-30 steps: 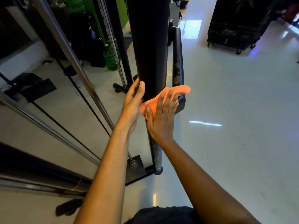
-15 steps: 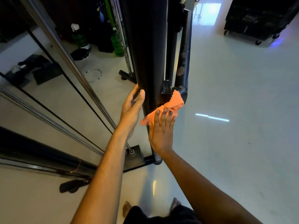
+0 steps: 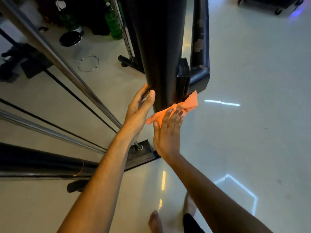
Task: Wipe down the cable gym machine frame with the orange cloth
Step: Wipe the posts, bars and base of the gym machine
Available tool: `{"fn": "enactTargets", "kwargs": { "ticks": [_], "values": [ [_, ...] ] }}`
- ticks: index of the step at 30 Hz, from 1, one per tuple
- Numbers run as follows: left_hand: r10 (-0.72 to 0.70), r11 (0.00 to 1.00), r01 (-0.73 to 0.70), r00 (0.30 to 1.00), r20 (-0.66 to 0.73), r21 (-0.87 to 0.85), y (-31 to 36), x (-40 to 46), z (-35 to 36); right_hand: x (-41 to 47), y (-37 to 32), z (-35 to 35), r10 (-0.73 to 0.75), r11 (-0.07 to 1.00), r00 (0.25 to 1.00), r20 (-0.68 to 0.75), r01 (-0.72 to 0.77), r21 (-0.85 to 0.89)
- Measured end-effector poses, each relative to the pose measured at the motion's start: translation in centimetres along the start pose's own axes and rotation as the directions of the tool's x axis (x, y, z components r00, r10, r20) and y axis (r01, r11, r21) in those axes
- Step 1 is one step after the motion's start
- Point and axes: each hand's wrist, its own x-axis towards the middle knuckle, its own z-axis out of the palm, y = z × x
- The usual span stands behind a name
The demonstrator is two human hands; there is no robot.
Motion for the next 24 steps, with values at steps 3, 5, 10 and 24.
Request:
{"fn": "enactTargets", "kwargs": {
  "ticks": [3, 5, 10, 24],
  "values": [
    [0.020, 1.000, -0.021, 0.997, 0.080, 0.015, -1.3, 1.3, -0.7, 1.6, -0.7, 1.0, -0.049, 0.998, 0.984, -0.170, 0.055, 0.026],
    [0.048, 0.998, -0.051, 0.993, 0.108, 0.027, -2.1, 2.1, -1.1, 1.5, 1.4, 2.5, -0.086, 0.996, 0.971, -0.221, 0.079, -0.043],
    [0.146, 0.985, -0.161, 0.969, 0.201, 0.064, -5.8, 4.1, -2.2, -2.5, 7.3, 6.7, -0.012, 0.998, 0.996, -0.092, 0.006, -0.059],
    [0.257, 0.966, -0.260, 0.949, 0.183, -0.011, -13.7, 6.6, -0.8, -2.5, 11.9, 11.9, -0.127, 0.988, 0.966, -0.227, 0.102, -0.119]
  ]
}}
